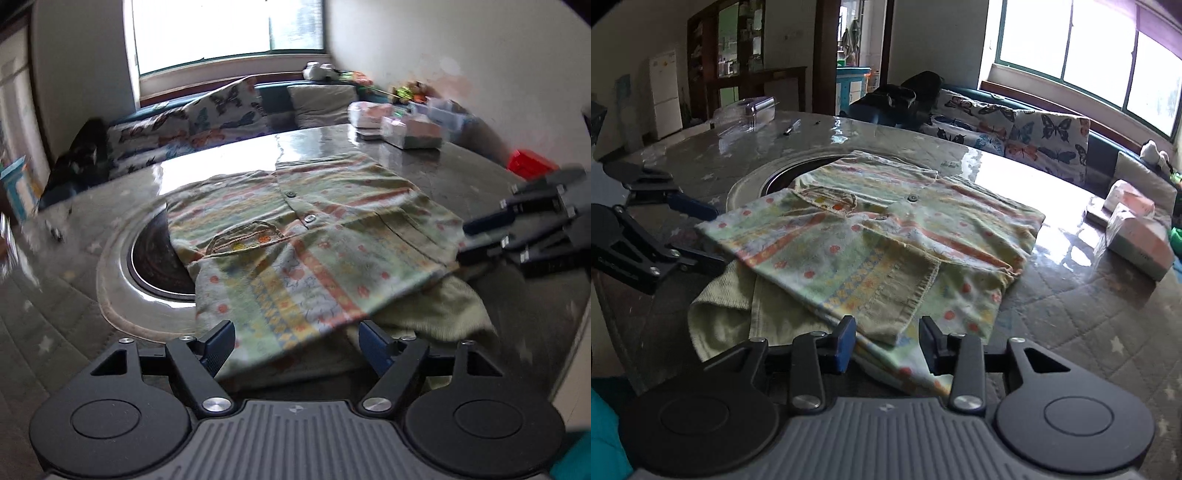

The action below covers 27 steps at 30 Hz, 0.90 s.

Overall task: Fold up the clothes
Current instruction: 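Grasp the corduroy hem with the right gripper and lift it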

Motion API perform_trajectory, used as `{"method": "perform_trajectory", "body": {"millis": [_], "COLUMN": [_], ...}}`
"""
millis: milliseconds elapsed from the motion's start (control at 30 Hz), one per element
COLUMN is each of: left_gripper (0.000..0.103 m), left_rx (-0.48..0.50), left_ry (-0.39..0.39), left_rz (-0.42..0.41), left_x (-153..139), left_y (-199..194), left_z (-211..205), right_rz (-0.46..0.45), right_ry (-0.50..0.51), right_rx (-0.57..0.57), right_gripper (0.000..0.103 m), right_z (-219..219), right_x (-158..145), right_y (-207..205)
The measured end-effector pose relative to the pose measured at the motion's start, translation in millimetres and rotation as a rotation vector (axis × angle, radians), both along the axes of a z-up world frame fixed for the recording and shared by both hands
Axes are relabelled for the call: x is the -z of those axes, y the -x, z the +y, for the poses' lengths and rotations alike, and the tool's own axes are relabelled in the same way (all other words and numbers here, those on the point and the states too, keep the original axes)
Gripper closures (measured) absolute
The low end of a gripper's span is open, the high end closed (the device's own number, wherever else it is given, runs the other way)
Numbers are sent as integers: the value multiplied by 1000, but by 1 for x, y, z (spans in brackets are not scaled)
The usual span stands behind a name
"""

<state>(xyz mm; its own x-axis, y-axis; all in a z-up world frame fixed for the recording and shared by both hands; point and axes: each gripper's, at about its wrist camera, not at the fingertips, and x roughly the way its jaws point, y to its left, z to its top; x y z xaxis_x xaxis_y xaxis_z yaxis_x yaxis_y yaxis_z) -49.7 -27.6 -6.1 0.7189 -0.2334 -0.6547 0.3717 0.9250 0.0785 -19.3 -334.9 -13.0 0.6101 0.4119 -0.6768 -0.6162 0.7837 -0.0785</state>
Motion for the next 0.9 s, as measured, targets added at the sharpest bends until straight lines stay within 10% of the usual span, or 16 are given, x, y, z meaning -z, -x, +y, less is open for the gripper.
{"method": "perform_trajectory", "body": {"millis": [633, 900], "left_gripper": [27, 69], "left_rx": [318, 369], "left_ry": [-189, -80], "left_rz": [-221, -245], "left_x": [25, 16], "left_y": [34, 27], "left_z": [-56, -55], "right_rz": [23, 11], "right_ry": [72, 82], "right_rx": [-47, -73], "right_gripper": [52, 42], "right_z": [0, 3], "right_x": [11, 11], "right_y": [32, 32]}}
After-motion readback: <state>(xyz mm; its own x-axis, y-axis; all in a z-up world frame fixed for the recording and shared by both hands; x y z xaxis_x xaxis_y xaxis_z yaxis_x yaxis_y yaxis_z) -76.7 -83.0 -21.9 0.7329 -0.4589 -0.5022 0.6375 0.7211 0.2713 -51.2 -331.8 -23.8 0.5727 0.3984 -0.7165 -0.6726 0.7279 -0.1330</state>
